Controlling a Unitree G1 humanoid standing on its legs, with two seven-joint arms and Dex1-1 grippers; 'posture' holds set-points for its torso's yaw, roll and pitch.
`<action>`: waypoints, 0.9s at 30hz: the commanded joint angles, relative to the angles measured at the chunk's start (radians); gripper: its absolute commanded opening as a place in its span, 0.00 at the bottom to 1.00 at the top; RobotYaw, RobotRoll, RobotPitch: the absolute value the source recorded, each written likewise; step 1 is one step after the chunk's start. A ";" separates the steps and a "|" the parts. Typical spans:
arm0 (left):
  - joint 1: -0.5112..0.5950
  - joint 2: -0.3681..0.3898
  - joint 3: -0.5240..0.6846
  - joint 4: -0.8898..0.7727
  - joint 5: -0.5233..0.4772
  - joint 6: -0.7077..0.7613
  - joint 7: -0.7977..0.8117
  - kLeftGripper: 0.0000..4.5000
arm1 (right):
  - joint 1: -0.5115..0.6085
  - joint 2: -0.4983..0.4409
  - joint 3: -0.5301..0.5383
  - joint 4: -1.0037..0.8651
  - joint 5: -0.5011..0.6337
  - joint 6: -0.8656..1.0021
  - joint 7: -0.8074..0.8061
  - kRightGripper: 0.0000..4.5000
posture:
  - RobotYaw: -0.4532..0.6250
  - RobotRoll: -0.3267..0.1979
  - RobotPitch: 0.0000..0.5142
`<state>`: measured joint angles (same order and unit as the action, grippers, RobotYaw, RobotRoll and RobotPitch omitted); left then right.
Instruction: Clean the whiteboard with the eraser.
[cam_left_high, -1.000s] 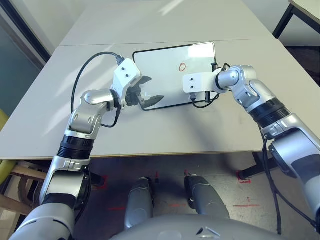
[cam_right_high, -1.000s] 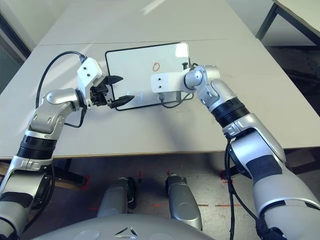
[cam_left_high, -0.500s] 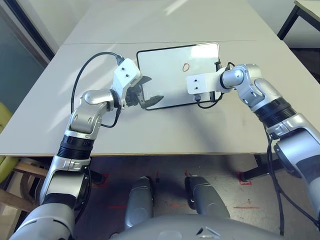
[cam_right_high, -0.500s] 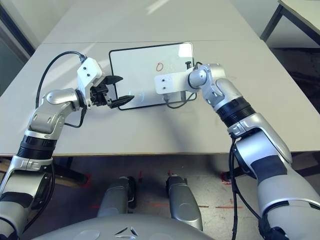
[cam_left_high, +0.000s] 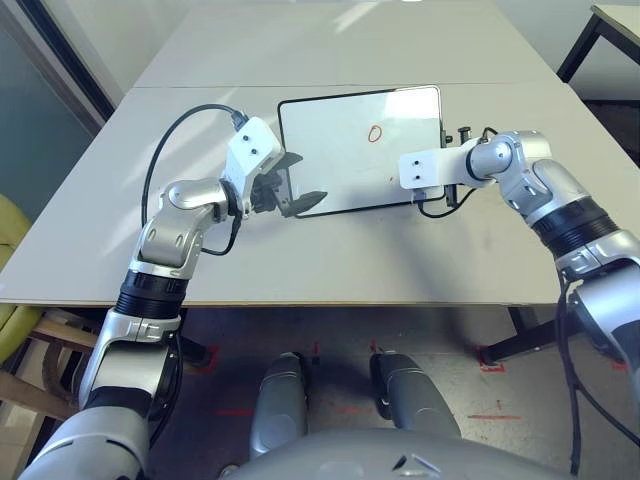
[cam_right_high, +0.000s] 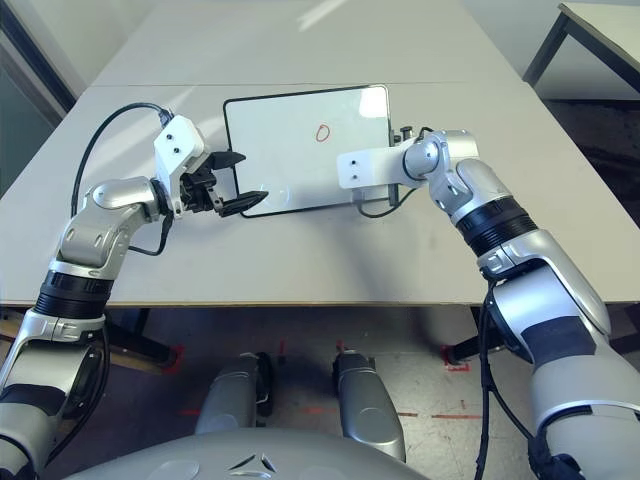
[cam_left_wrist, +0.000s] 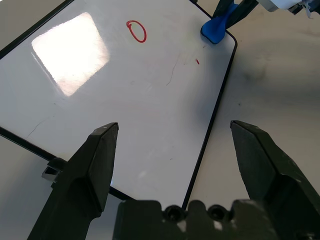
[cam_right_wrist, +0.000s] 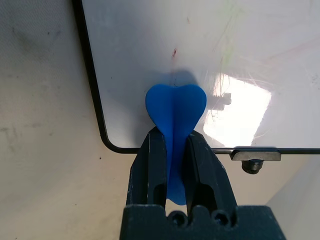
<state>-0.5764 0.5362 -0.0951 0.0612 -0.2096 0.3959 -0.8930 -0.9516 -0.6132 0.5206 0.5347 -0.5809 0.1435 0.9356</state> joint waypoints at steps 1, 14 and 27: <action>-0.002 0.012 0.004 0.024 0.002 -0.007 -0.008 1.00 | 0.008 0.016 -0.011 0.001 0.002 0.018 0.004 0.06 | 0.28 0.62 0.22; 0.003 0.014 0.008 0.045 0.001 -0.024 -0.006 1.00 | 0.006 0.105 -0.011 -0.081 0.010 0.062 0.012 0.06 | 0.29 0.62 0.22; 0.004 0.013 0.013 0.054 0.002 -0.031 -0.002 1.00 | 0.015 0.169 0.008 -0.127 0.003 0.085 0.014 0.06 | 0.29 0.62 0.22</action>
<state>-0.5766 0.5442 -0.0867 0.0979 -0.2096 0.3702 -0.8930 -0.9515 -0.4601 0.5125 0.4216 -0.5760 0.2250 0.9449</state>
